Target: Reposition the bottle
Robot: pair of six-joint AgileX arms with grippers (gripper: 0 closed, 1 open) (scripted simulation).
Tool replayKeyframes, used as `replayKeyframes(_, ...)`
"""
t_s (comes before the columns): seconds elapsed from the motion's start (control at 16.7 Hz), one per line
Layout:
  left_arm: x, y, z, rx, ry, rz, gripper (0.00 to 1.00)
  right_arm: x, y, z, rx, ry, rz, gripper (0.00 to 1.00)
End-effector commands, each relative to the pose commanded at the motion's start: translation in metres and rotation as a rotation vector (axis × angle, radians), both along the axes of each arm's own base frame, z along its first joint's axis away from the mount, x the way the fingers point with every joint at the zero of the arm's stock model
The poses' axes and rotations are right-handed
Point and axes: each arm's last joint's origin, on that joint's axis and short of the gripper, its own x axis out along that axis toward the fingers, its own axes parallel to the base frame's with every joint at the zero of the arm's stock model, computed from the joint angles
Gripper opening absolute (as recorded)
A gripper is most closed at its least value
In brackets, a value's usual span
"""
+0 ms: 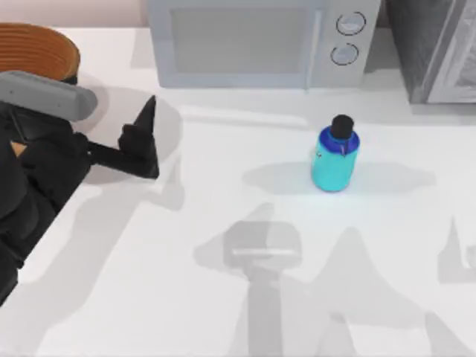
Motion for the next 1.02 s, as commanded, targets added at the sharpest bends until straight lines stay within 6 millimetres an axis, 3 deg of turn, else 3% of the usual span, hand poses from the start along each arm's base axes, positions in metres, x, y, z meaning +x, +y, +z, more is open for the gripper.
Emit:
replayKeyframes(0.3,0.04,-0.069,-0.05,-0.005,-0.01,-0.174,1.0,0.0,0.0,0.0,0.0,0.0,0.0,1.0)
replayKeyframes(0.6,0.043,-0.126,-0.117,-0.015,-0.029,-0.325,1.0,0.0,0.0,0.0,0.0,0.0,0.0,1.0)
replayKeyframes(0.84,0.034,-0.151,-0.157,-0.023,-0.043,-0.405,1.0,0.0,0.0,0.0,0.0,0.0,0.0,1.0)
replayKeyframes(1.02,0.029,-0.156,-0.169,-0.026,-0.047,-0.428,1.0,0.0,0.0,0.0,0.0,0.0,0.0,1.0)
